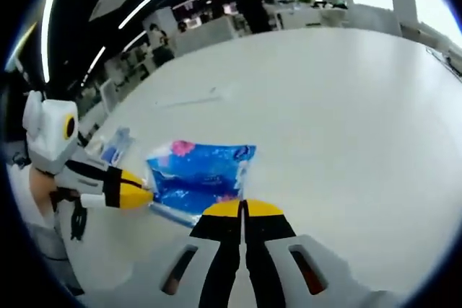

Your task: Arrange the tabletop items into an orderly group along one side of the table until the central work area is clear of visible clutter.

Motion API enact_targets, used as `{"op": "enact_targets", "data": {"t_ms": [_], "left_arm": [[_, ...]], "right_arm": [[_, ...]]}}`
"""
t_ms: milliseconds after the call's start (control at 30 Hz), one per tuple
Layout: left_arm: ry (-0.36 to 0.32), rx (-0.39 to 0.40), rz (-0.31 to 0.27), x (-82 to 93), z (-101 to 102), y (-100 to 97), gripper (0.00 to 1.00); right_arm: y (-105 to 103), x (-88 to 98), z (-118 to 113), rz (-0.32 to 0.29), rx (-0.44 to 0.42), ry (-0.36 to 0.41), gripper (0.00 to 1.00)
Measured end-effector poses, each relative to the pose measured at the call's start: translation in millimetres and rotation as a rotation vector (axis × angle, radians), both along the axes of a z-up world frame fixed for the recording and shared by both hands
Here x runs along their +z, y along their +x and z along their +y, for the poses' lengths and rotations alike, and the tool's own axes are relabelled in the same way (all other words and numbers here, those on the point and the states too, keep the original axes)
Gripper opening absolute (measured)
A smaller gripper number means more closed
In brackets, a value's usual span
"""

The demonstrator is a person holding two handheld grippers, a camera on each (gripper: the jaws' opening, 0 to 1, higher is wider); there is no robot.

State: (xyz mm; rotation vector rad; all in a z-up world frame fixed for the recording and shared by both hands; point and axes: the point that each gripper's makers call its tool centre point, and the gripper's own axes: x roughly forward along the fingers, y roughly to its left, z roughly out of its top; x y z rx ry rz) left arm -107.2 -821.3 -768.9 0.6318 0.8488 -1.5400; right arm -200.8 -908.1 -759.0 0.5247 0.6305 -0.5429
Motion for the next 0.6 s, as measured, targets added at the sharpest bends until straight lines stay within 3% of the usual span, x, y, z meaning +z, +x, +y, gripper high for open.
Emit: {"op": "enact_targets", "data": {"t_ms": [233, 300, 367, 433, 533, 600], "left_arm": [[-0.016, 0.005, -0.006, 0.6, -2, -0.5, 0.02], [-0.024, 0.032, 0.003, 2.8, -3, -0.4, 0.07], [-0.029, 0.05, 0.021, 4.6, -4, -1.9, 0.17], [-0.044, 0.043, 0.001, 8.8, -4, -2.5, 0.23], [-0.067, 0.038, -0.02, 15.5, -3, -2.4, 0.31], [-0.092, 0.051, -0.02, 21.3, -3, -1.0, 0.45]], "right_arm": [[-1, -0.1, 0, 0.008, 0.009, -0.01, 0.0], [1, 0.8, 1, -0.001, 0.022, -0.01, 0.0], [6, 3.1, 5, -0.02, 0.056, -0.011, 0.12], [6, 5.4, 6, -0.017, 0.049, -0.026, 0.32], [8, 14.9, 8, -0.036, 0.058, -0.061, 0.43], [12, 21.5, 11, -0.07, 0.065, -0.064, 0.51]]}}
